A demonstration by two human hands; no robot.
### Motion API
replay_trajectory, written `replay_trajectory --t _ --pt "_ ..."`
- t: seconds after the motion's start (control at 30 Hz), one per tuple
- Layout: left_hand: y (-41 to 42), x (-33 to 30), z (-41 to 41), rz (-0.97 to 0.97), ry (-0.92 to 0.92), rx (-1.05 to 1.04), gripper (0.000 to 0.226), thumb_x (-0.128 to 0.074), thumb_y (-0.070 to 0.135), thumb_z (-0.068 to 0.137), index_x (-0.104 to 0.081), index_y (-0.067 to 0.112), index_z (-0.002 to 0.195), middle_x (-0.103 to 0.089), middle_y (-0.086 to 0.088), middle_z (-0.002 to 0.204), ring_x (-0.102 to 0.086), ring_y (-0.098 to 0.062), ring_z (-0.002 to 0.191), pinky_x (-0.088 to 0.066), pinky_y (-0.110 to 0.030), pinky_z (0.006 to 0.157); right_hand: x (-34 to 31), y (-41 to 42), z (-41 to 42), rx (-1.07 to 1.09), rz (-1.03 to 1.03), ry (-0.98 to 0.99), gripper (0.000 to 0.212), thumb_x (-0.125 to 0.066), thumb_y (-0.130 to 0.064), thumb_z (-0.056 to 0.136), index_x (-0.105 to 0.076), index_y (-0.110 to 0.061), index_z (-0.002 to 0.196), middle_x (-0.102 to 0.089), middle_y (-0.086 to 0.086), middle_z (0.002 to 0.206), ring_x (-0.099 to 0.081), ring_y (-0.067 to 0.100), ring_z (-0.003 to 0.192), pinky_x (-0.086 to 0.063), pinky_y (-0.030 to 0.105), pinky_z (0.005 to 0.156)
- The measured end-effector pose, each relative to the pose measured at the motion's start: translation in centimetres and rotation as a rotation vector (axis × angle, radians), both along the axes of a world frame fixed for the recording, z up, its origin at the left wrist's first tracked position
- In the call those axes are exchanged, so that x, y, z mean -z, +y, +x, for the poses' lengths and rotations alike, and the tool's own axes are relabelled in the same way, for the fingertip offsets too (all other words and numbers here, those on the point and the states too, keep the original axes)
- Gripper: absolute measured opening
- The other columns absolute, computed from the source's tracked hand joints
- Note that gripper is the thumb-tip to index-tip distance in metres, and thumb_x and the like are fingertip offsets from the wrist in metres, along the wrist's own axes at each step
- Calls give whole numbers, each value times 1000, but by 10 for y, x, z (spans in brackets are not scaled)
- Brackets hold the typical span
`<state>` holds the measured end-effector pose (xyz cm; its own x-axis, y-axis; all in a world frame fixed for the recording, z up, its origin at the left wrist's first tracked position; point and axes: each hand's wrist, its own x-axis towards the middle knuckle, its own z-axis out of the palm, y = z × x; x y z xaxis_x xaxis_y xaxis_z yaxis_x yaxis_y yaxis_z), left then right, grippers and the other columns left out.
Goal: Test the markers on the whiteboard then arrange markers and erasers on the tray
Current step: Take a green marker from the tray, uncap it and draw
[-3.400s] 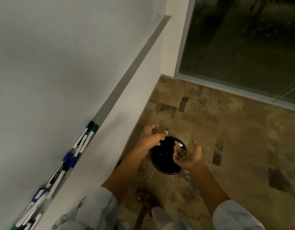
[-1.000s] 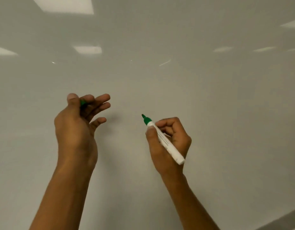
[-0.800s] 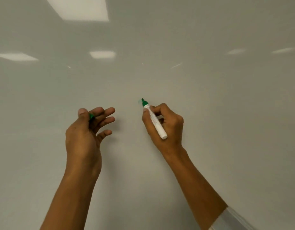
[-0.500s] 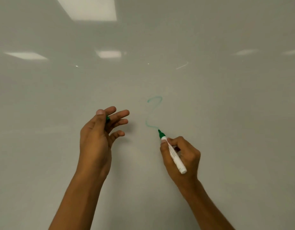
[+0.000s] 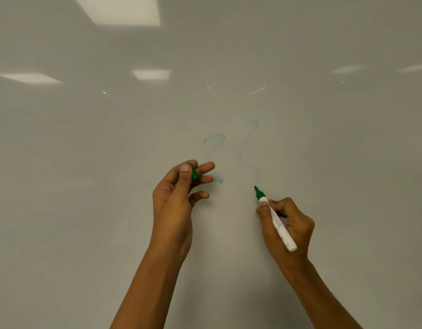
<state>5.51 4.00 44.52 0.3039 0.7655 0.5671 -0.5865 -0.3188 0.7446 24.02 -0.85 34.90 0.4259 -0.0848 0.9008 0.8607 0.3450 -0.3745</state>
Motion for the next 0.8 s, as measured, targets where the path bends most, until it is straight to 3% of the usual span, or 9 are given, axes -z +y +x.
replay_trajectory --t 0.1,0.17,0.33,0.4,0.53,0.67,0.8 --pt "-10 6 16 -44 17 63 21 -41 23 103 -60 13 106 -76 -6 105 -70 -21 92 -52 -34 72 -2 -27 -15 -127 19 154 17 -72 -8 86 -65 -9 71 -71 -3 70 -70 10 67 -57 32 59" --pt "-19 10 25 -80 13 139 21 -41 23 104 -57 12 109 -76 -7 107 -71 -22 96 -54 -35 76 -12 -43 -38 -274 86 173 14 -70 -18 86 -65 -22 74 -73 -5 73 -72 11 72 -56 21 68" --pt "-42 14 34 -216 -64 392 19 -38 22 104 -55 14 108 -73 -15 111 -71 -25 103 -54 -40 91 -23 -57 -73 -469 104 122 12 -69 -45 83 -66 -34 78 -73 -7 75 -74 20 69 -59 26 72" --pt "-49 17 34 -232 -71 442 19 -39 21 103 -56 13 105 -73 -17 110 -71 -26 101 -53 -42 92 -24 -61 -75 -473 118 117 14 -68 -51 83 -67 -37 80 -74 -11 77 -75 18 71 -60 26 71" --pt "-57 21 34 -257 -91 465 17 -43 19 101 -57 10 102 -74 -18 104 -73 -26 94 -58 -38 87 -20 -68 -74 -427 116 104 9 -70 -36 82 -68 -27 81 -74 -19 80 -75 11 76 -57 18 70" --pt "-63 24 35 -248 -70 462 15 -45 15 99 -58 8 99 -75 -18 97 -73 -25 86 -60 -33 77 -17 -74 -75 -372 107 101 25 -69 -48 84 -68 -23 83 -74 -18 84 -74 10 74 -57 17 67" --pt "-72 31 39 -219 -43 453 15 -46 13 98 -60 8 94 -75 -16 94 -73 -23 85 -59 -29 75 -15 -81 -74 -302 88 56 21 -68 -49 84 -64 -28 87 -70 -29 86 -71 3 73 -54 11 65"
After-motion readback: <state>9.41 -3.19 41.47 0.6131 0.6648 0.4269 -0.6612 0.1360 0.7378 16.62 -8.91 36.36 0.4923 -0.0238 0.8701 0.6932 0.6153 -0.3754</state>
